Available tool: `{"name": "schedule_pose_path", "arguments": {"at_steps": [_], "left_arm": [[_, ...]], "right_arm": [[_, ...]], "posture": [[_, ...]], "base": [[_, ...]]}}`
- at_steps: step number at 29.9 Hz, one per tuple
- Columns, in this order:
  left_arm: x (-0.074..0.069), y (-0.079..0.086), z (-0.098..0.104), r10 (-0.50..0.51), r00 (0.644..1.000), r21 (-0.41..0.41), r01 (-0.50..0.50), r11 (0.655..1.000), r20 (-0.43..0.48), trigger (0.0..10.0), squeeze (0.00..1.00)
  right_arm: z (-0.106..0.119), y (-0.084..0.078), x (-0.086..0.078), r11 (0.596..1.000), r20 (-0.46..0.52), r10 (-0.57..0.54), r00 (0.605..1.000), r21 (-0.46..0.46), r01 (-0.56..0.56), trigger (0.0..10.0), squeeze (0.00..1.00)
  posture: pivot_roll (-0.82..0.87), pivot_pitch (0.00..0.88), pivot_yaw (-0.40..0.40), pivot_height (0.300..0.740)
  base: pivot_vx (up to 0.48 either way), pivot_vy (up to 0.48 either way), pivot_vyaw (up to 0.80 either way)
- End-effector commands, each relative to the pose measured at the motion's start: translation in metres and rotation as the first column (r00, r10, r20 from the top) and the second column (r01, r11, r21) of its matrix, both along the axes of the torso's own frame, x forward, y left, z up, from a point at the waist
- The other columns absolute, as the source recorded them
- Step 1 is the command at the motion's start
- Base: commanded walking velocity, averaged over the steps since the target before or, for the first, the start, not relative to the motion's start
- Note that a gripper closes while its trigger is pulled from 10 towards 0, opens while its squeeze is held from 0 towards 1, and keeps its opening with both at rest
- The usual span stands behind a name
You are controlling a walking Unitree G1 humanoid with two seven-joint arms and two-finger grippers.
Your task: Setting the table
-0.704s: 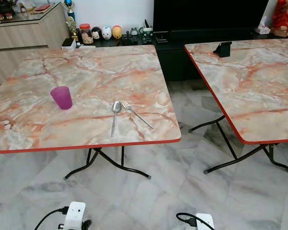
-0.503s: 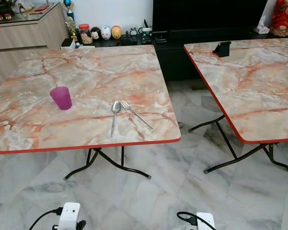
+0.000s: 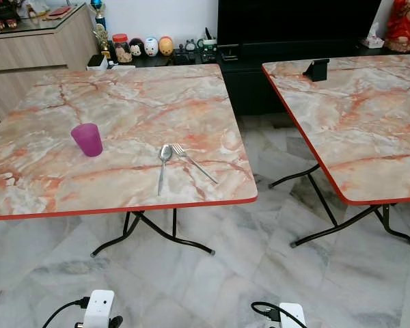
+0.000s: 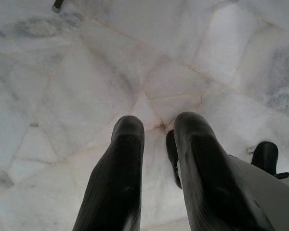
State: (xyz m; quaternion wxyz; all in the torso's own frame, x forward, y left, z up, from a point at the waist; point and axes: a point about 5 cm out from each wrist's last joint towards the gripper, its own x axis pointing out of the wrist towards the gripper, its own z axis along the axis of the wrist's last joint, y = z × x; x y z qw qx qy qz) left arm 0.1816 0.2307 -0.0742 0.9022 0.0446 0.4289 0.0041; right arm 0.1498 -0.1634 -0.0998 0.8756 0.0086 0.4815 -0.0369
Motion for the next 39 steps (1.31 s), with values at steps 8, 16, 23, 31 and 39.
{"name": "schedule_pose_path", "arguments": {"at_steps": [8,16,23,31,39], "left_arm": [[-0.0043,0.0036,-0.0014,0.012,1.000,-0.001,-0.012,1.000,-0.015,10.0,0.00],[-0.0028,0.0033,-0.0008,0.015,1.000,0.000,-0.015,1.000,-0.013,10.0,0.00],[-0.0020,0.0028,-0.0005,0.015,1.000,-0.002,-0.015,1.000,-0.008,10.0,0.00],[-0.0020,0.0050,0.0003,0.017,1.000,-0.001,-0.017,1.000,-0.002,10.0,0.00],[-0.0018,0.0074,0.0009,0.036,0.999,-0.008,-0.036,0.999,-0.003,10.0,0.00]], "right_arm": [[0.0005,0.0012,0.0011,1.000,0.007,0.021,1.000,-0.006,-0.021,10.0,0.00],[0.0006,0.0018,0.0016,1.000,0.007,0.017,1.000,0.000,-0.017,10.0,0.00],[0.0006,0.0023,0.0016,1.000,0.006,0.018,1.000,0.002,-0.018,10.0,0.00],[0.0005,0.0030,0.0014,1.000,0.010,-0.003,1.000,0.020,0.003,10.0,0.00],[0.0004,0.0029,0.0011,1.000,0.010,-0.009,1.000,0.024,0.009,10.0,0.00]], "posture": [[-0.03,0.000,0.017,0.740],[-0.03,0.000,0.017,0.740],[-0.02,0.000,0.019,0.740],[-0.02,0.000,0.023,0.740],[-0.02,0.000,0.022,0.740]], "base": [[0.000,0.000,0.30],[0.000,0.000,0.80],[0.000,0.000,0.80],[0.000,0.000,0.28],[0.000,0.000,0.00]]}}
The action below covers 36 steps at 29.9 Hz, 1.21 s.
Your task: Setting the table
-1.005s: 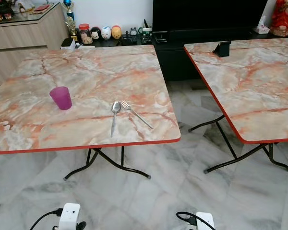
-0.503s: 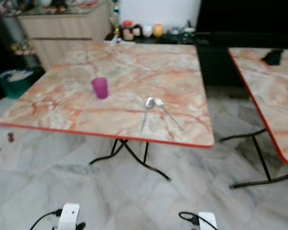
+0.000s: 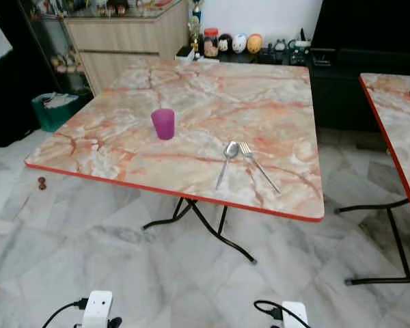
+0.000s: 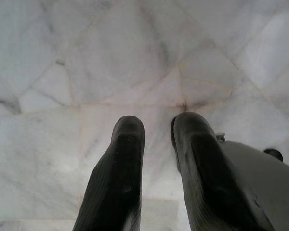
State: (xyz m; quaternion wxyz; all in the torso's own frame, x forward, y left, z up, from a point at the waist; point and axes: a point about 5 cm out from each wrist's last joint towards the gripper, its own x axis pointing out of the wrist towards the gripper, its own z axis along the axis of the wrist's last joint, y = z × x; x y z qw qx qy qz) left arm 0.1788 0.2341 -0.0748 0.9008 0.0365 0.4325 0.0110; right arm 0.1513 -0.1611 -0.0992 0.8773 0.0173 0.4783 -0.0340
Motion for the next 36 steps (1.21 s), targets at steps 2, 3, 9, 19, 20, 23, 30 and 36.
{"name": "schedule_pose_path", "arguments": {"at_steps": [2,3,9,19,20,23,30,36], "left_arm": [[0.0010,0.0040,0.0014,0.019,1.000,0.000,-0.019,1.000,0.003,10.0,0.00],[0.0008,0.0040,0.0013,0.020,1.000,-0.001,-0.020,1.000,0.002,10.0,0.00],[-0.0010,0.0037,0.0003,0.019,1.000,-0.001,-0.019,1.000,-0.003,10.0,0.00],[-0.0011,0.0037,0.0003,0.016,1.000,0.003,-0.016,1.000,-0.003,10.0,0.00],[-0.0012,0.0036,0.0003,0.013,1.000,0.005,-0.013,1.000,-0.003,10.0,0.00],[-0.0017,0.0032,0.0000,0.009,1.000,0.005,-0.009,1.000,-0.003,10.0,0.00],[-0.0022,0.0019,-0.0004,0.005,1.000,0.001,-0.005,1.000,0.000,10.0,0.00],[-0.0021,0.0021,-0.0002,0.005,1.000,-0.001,-0.005,1.000,0.002,10.0,0.00]], "right_arm": [[-0.0001,0.0004,-0.0005,1.000,0.002,-0.004,1.000,0.005,0.004,10.0,0.00],[-0.0001,0.0003,-0.0006,1.000,0.002,-0.003,1.000,0.004,0.003,10.0,0.00],[-0.0002,-0.0002,-0.0009,1.000,0.003,-0.006,1.000,0.002,0.006,10.0,0.00],[-0.0001,0.0001,-0.0008,1.000,0.006,-0.004,1.000,0.000,0.004,10.0,0.00],[0.0000,0.0001,-0.0007,1.000,0.007,-0.003,1.000,0.000,0.003,10.0,0.00],[0.0006,0.0000,0.0001,1.000,0.020,-0.002,1.000,-0.003,0.002,10.0,0.00],[0.0016,-0.0008,0.0012,1.000,0.040,-0.003,0.999,-0.013,0.004,10.0,0.00],[0.0016,-0.0011,0.0010,1.000,0.041,-0.002,0.999,-0.015,0.002,10.0,0.00]], "posture": [[-0.02,0.000,0.023,0.740],[-0.02,0.000,0.024,0.740],[-0.02,0.000,0.021,0.740],[-0.02,0.000,0.024,0.740],[-0.02,0.000,0.024,0.740],[-0.02,0.000,0.025,0.740],[-0.03,0.000,0.026,0.740],[-0.02,0.000,0.023,0.740]], "base": [[0.000,0.133,0.00],[0.000,0.270,0.00],[0.000,0.276,0.00],[0.000,0.220,0.00],[0.000,0.000,0.00],[0.000,0.000,0.00],[0.000,0.000,0.00],[0.000,0.000,0.00]]}}
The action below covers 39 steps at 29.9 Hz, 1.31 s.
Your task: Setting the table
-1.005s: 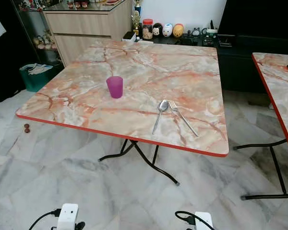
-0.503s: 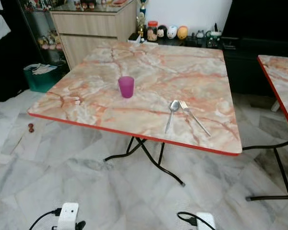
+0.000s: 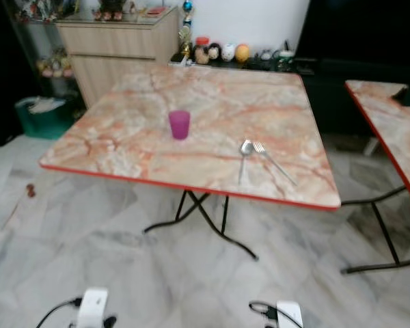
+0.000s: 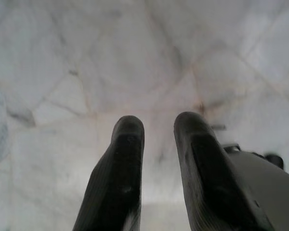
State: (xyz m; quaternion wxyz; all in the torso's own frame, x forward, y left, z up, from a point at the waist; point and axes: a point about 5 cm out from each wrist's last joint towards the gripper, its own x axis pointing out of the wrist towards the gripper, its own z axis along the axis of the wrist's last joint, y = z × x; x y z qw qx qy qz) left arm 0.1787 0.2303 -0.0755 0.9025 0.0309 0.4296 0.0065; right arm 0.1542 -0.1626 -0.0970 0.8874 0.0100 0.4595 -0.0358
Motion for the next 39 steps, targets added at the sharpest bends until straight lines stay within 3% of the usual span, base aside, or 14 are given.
{"name": "schedule_pose_path", "arguments": {"at_steps": [1,27,36,37,38,39], "left_arm": [[-0.0020,0.0059,0.0006,0.009,1.000,0.009,-0.009,1.000,-0.003,10.0,0.00],[-0.0036,0.0068,0.0001,0.000,1.000,0.010,0.000,1.000,-0.009,10.0,0.00],[-0.0080,0.0054,-0.0023,0.004,1.000,0.013,-0.004,1.000,-0.018,10.0,0.00],[-0.0083,0.0051,-0.0025,0.004,1.000,0.012,-0.004,1.000,-0.019,10.0,0.00],[-0.0084,0.0048,-0.0027,0.004,1.000,0.012,-0.004,1.000,-0.020,10.0,0.00],[-0.0086,0.0045,-0.0028,0.004,1.000,0.012,-0.003,1.000,-0.021,10.0,0.00]], "right_arm": [[-0.0007,0.0004,-0.0020,1.000,-0.001,-0.005,1.000,0.001,0.005,10.0,0.00],[0.0008,0.0008,0.0001,1.000,0.025,0.006,1.000,-0.001,-0.006,10.0,0.00],[0.0018,-0.0011,0.0009,0.999,0.040,0.040,0.998,-0.023,-0.039,10.0,0.00],[0.0019,-0.0013,0.0010,0.999,0.041,0.040,0.998,-0.021,-0.039,10.0,0.81],[0.0019,-0.0014,0.0011,0.999,0.042,0.040,0.998,-0.021,-0.039,10.0,1.00],[0.0021,-0.0016,0.0013,0.999,0.044,0.044,0.998,-0.025,-0.043,10.0,1.00]], "posture": [[-0.02,0.000,0.023,0.740],[-0.03,0.000,0.022,0.740],[-0.03,0.000,0.010,0.740],[-0.03,0.000,0.009,0.740],[-0.03,0.000,0.009,0.740],[-0.03,0.000,0.009,0.740]], "base": [[0.000,0.000,0.00],[0.299,0.000,0.00],[0.000,0.000,0.00],[0.000,0.000,0.00],[0.000,0.000,0.00],[0.000,0.000,0.00]]}}
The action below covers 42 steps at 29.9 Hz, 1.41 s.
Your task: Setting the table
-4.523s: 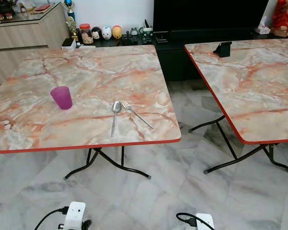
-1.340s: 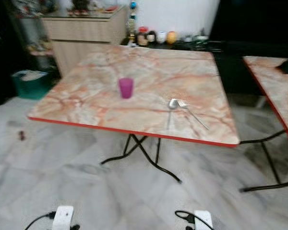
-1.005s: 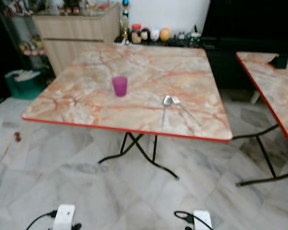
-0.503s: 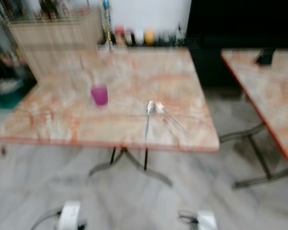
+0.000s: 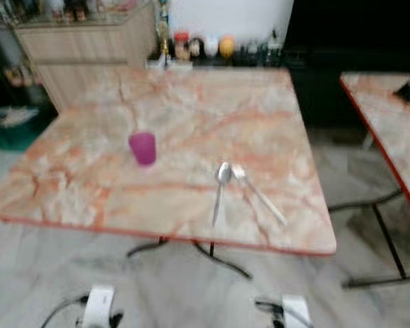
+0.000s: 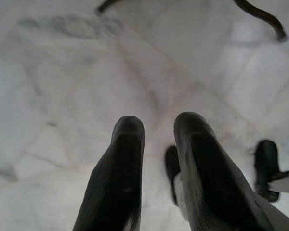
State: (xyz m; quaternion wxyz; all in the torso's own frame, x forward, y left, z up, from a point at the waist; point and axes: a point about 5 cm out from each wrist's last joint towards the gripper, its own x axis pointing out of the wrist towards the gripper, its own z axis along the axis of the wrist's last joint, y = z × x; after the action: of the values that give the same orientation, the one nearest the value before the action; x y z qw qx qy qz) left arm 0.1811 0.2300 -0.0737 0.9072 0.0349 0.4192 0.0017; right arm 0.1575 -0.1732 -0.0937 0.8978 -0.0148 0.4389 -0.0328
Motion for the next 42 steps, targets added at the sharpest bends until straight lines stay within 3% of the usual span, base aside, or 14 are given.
{"name": "schedule_pose_path", "arguments": {"at_steps": [1,7,8,9,10,11,15,24,37,38,39,40,42], "left_arm": [[-0.011,0.004,-0.005,0.017,0.999,0.008,-0.016,1.000,-0.044,10.0,0.00],[-0.012,0.002,-0.006,0.018,0.999,0.004,-0.018,1.000,-0.049,10.0,0.00],[-0.012,0.002,-0.006,0.019,0.999,0.004,-0.018,1.000,-0.050,10.0,0.00],[-0.012,0.002,-0.006,0.019,0.999,0.004,-0.018,1.000,-0.050,10.0,0.00],[-0.013,0.001,-0.006,0.019,0.998,0.004,-0.018,1.000,-0.052,10.0,0.00],[-0.013,0.001,-0.007,0.020,0.998,0.003,-0.020,1.000,-0.054,10.0,0.00],[-0.013,0.000,-0.007,0.016,0.998,0.003,-0.016,1.000,-0.056,10.0,0.00],[-0.015,0.000,-0.008,0.014,0.998,0.000,-0.014,1.000,-0.059,10.0,0.00],[-0.020,0.006,-0.008,0.017,0.997,0.014,-0.016,1.000,-0.071,10.0,0.00],[-0.019,0.007,-0.008,0.017,0.997,0.015,-0.016,1.000,-0.070,10.0,0.00],[-0.018,0.006,-0.008,0.018,0.997,0.015,-0.017,1.000,-0.069,10.0,0.00],[-0.014,0.006,-0.006,0.016,0.998,0.017,-0.015,1.000,-0.063,10.0,0.00],[-0.011,0.005,-0.005,0.013,0.998,0.020,-0.011,1.000,-0.057,10.0,0.00]], "right_arm": [[-0.001,0.009,-0.002,1.000,0.002,0.017,1.000,0.017,-0.017,10.0,1.00],[0.000,0.008,0.000,1.000,0.020,0.022,1.000,0.013,-0.022,10.0,1.00],[0.013,-0.008,0.021,1.000,0.132,0.003,0.991,0.012,-0.005,10.0,1.00],[0.013,-0.008,0.021,1.000,0.132,0.003,0.991,0.012,-0.005,10.0,1.00],[0.039,-0.037,0.051,1.000,0.317,0.004,0.949,-0.018,0.001,10.0,1.00],[0.055,-0.055,0.060,0.998,0.408,0.019,0.913,-0.064,0.008,10.0,1.00],[0.063,-0.066,0.054,0.997,0.474,0.006,0.881,-0.072,0.032,10.0,1.00],[0.088,-0.071,0.044,0.997,0.603,0.012,0.797,-0.068,0.037,10.0,1.00],[0.129,-0.049,0.001,0.997,0.653,-0.003,0.758,-0.060,0.055,10.0,0.98],[0.132,-0.049,0.000,0.996,0.656,0.002,0.755,-0.066,0.055,10.0,0.51],[0.136,-0.048,0.000,0.996,0.660,0.001,0.751,-0.068,0.059,10.0,0.51],[0.149,-0.049,0.009,0.996,0.694,0.004,0.720,-0.067,0.059,10.0,0.00],[0.161,-0.048,0.026,0.997,0.726,0.005,0.688,-0.053,0.049,10.0,0.00]], "posture": [[-0.03,0.000,0.009,0.740],[-0.05,0.000,0.006,0.740],[-0.05,0.000,0.006,0.740],[-0.05,0.000,0.006,0.740],[-0.05,0.000,0.004,0.740],[-0.05,0.000,0.004,0.740],[-0.07,0.000,0.010,0.740],[-0.08,0.000,0.003,0.740],[-0.08,0.000,-0.010,0.740],[-0.08,0.000,-0.010,0.740],[-0.09,0.000,-0.007,0.740],[-0.09,0.000,-0.004,0.740],[-0.11,0.000,0.005,0.740]], "base": [[0.000,0.000,0.00],[0.000,0.000,0.00],[0.000,0.000,0.00],[0.000,0.000,0.00],[0.000,0.000,0.00],[0.000,0.000,0.00],[0.000,0.000,0.00],[0.000,0.000,0.00],[0.000,0.000,0.00],[0.000,0.000,0.00],[0.000,0.000,0.00],[0.000,0.000,0.00],[0.000,0.000,0.00]]}}
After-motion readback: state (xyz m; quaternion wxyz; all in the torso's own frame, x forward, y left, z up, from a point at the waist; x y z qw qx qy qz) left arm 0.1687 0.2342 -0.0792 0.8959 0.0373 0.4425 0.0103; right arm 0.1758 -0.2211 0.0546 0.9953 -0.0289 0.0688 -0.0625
